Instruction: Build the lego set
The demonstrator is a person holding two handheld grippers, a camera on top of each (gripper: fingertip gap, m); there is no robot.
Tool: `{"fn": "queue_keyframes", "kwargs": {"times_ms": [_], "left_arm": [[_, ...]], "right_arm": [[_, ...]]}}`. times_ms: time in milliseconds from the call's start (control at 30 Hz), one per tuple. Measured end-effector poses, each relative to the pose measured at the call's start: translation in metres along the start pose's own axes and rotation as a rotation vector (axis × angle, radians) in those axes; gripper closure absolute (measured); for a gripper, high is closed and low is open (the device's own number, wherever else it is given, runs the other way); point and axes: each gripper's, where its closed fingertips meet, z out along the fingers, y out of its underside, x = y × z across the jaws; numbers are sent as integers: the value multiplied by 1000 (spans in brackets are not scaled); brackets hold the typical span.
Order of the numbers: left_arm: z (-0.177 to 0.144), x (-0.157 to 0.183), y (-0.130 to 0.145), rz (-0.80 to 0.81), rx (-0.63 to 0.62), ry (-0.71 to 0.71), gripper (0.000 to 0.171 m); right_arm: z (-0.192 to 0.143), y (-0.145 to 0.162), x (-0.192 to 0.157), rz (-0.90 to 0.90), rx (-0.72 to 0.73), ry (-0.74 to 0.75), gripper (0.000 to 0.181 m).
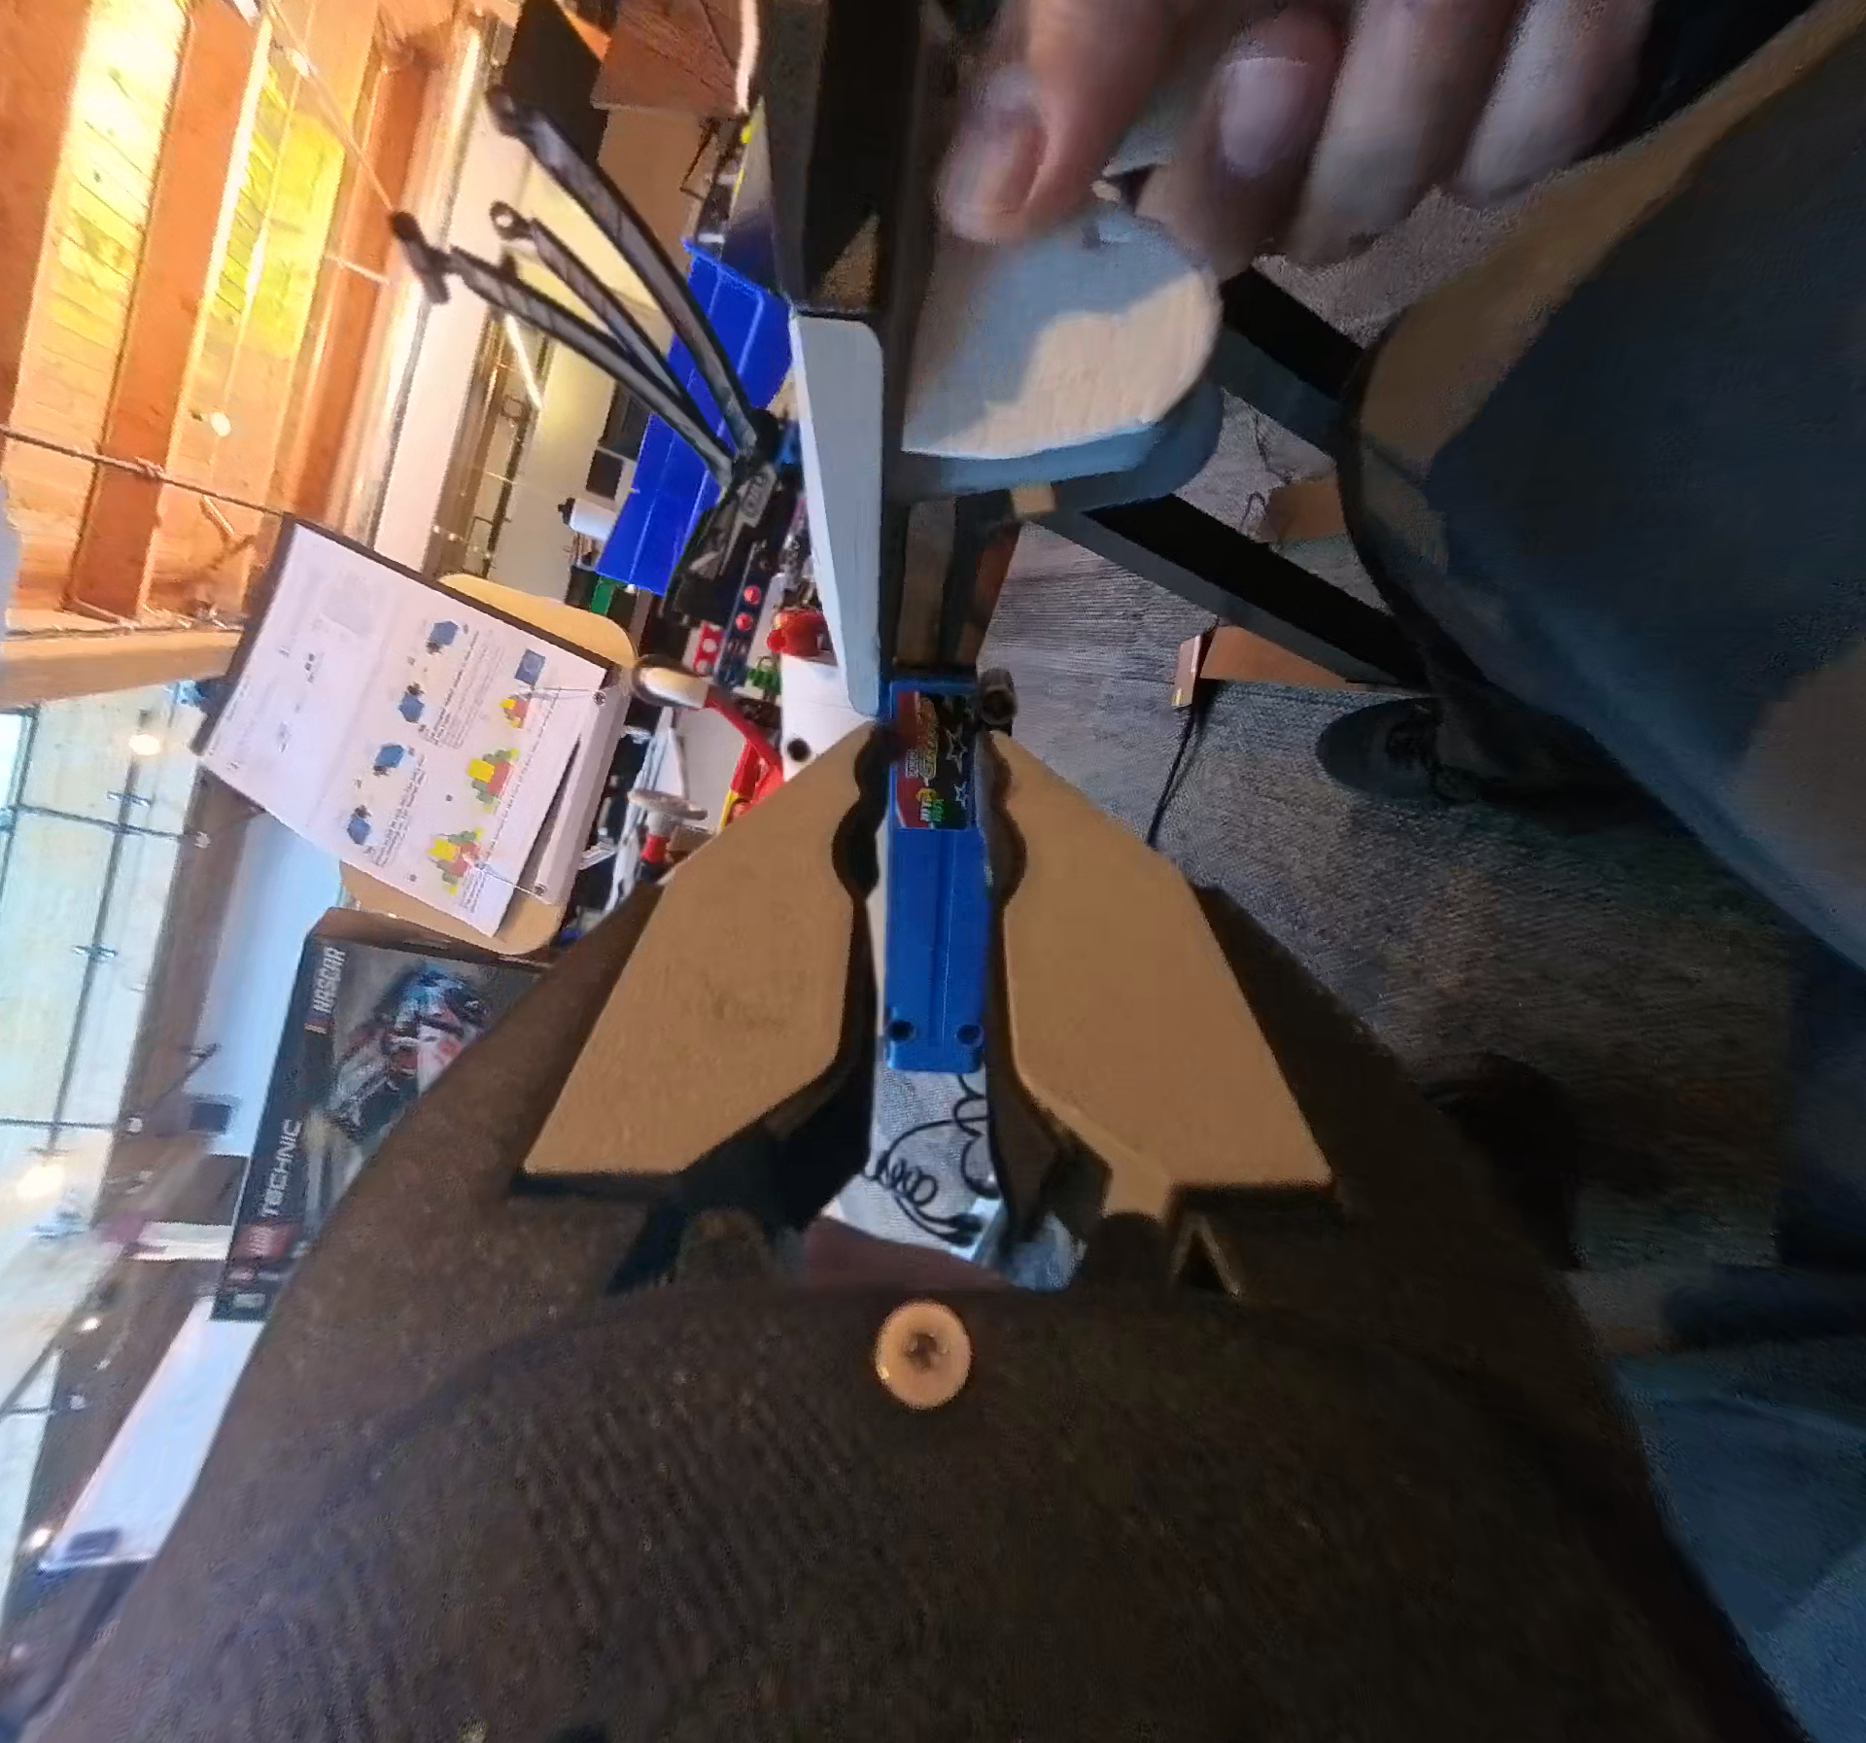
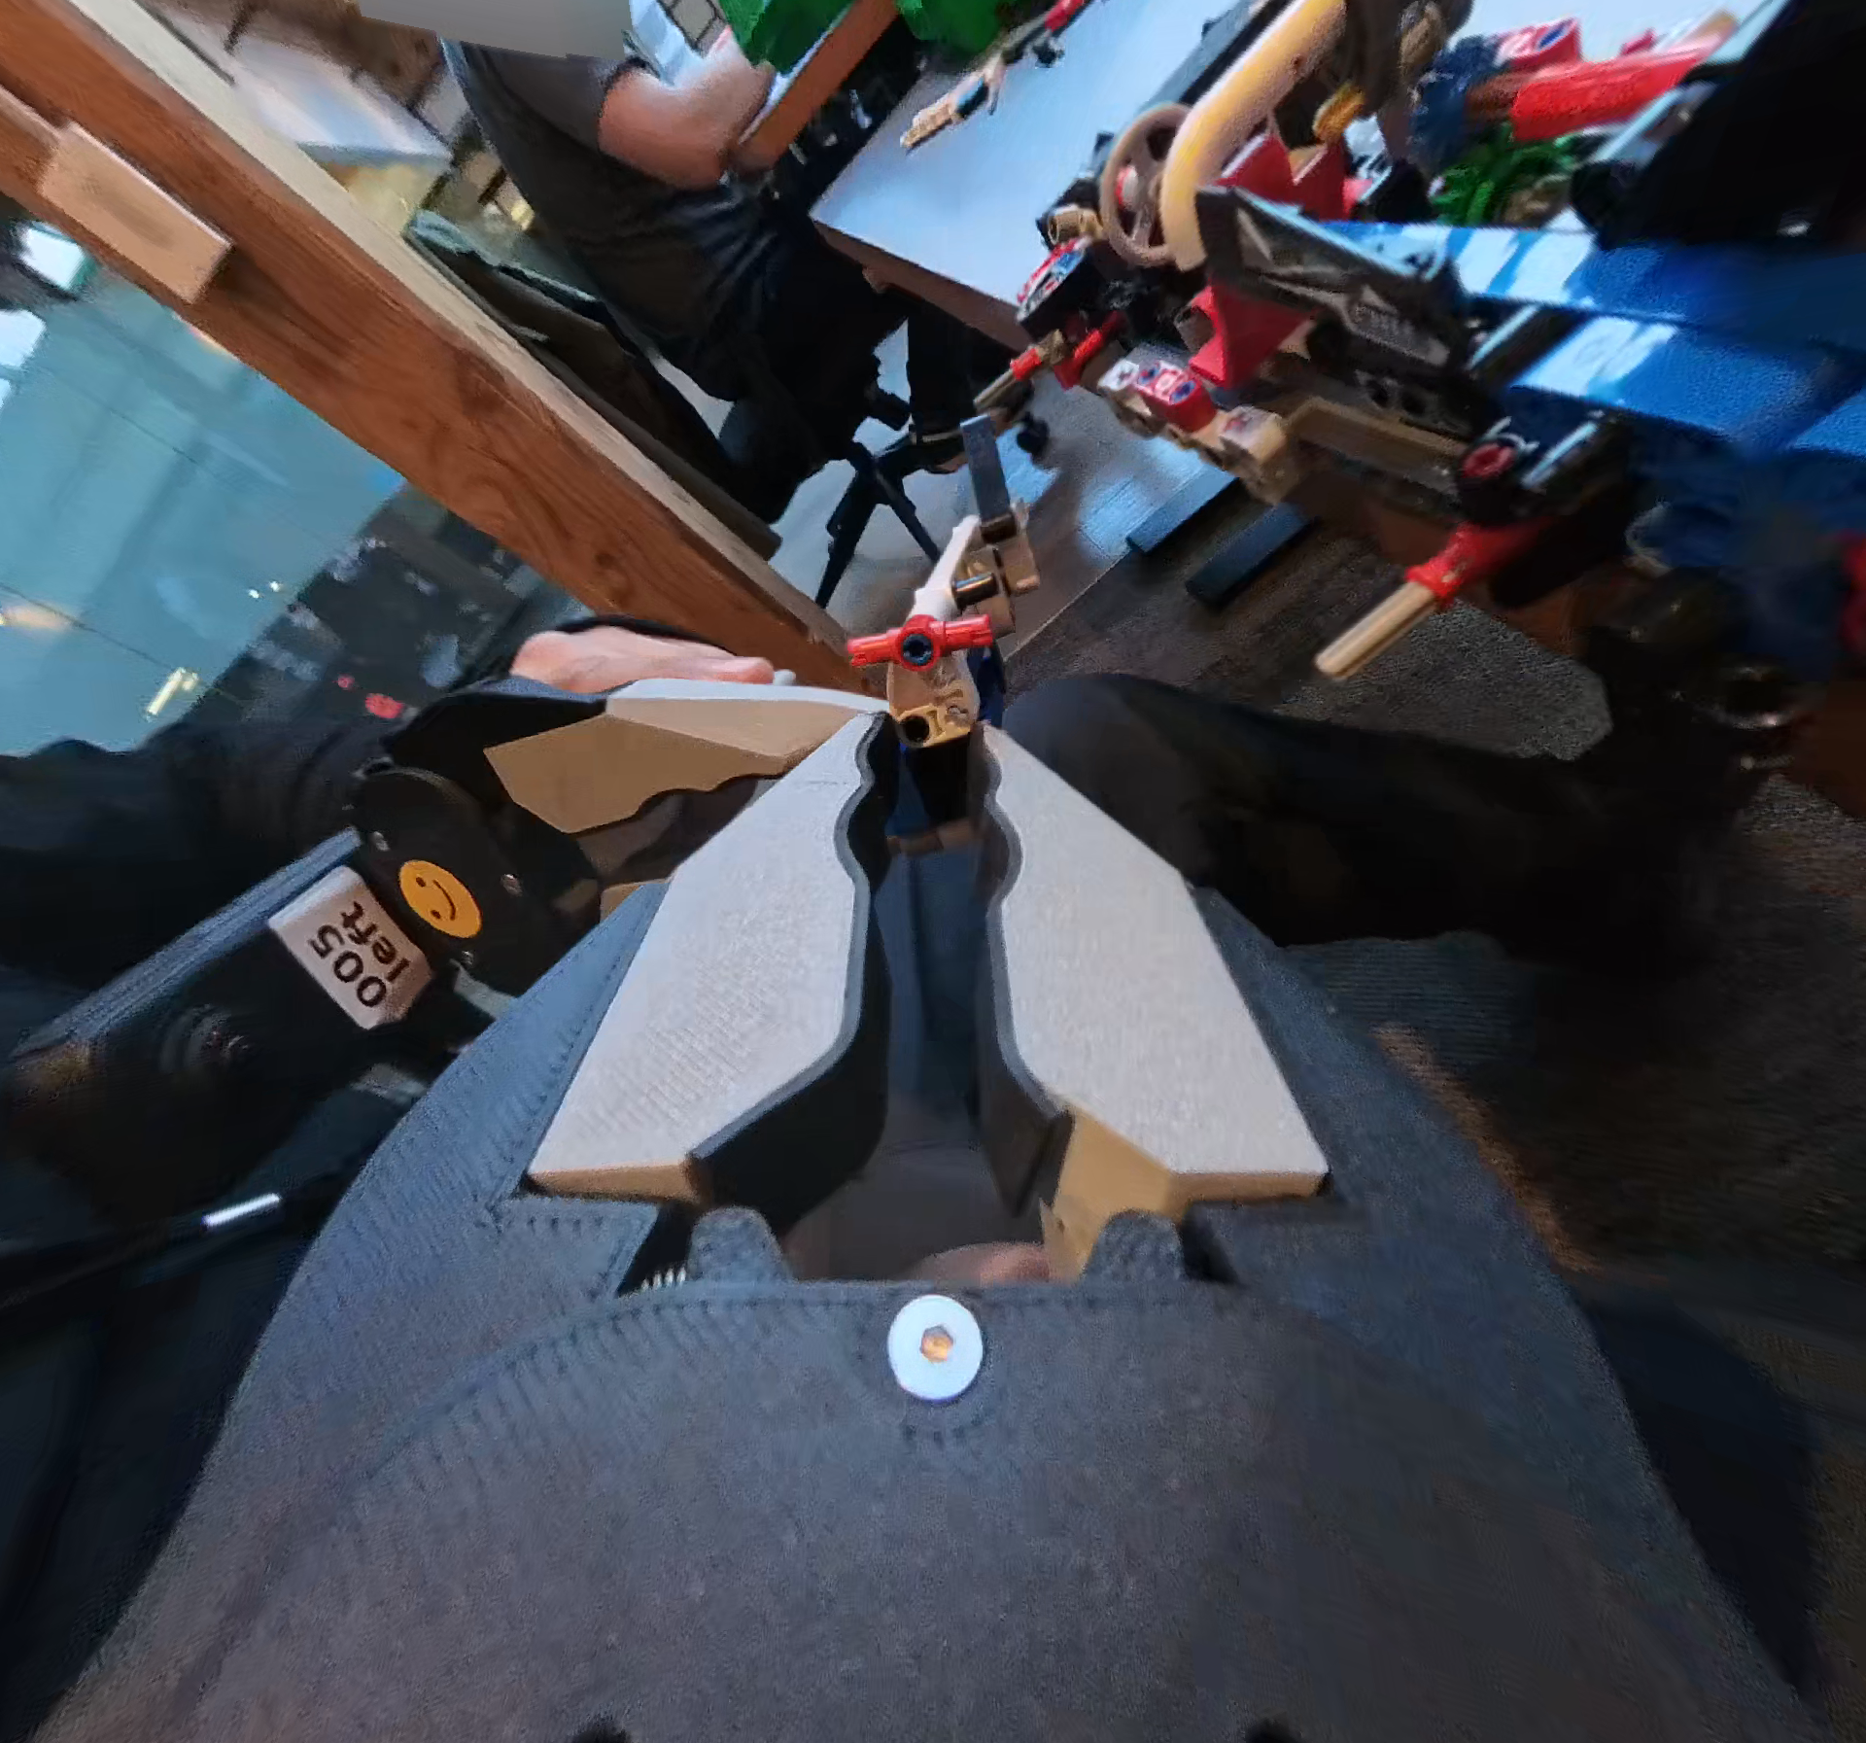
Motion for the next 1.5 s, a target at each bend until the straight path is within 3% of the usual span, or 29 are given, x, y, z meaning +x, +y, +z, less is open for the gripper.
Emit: {"fn": "queue_keyframes", "kwargs": {"times_ms": [200,333,500,667,800,967,1200,1500], "left_arm": [[-1,-1,-5,91,19,-16,158],[-8,-9,-12,-6,63,26,158],[-20,-18,-15,-189,155,96,157],[-38,-12,-31,-267,325,214,157],[-44,-19,-36,-365,383,260,157],[-53,-15,-41,-361,433,315,158],[-52,-10,-38,-344,413,323,157],[-34,-4,-22,-123,200,162,157]], "right_arm": [[-1,-2,-3,219,31,-115,168],[-7,-7,-14,158,14,-181,168],[-18,-9,-15,-56,-17,-106,170],[-26,-11,-28,-22,-39,-205,162],[-26,6,-42,-18,-146,-317,162],[-24,4,-57,45,-117,-416,157],[-15,8,-60,56,-108,-391,167],[-7,5,-41,56,-47,-193,167]]}}
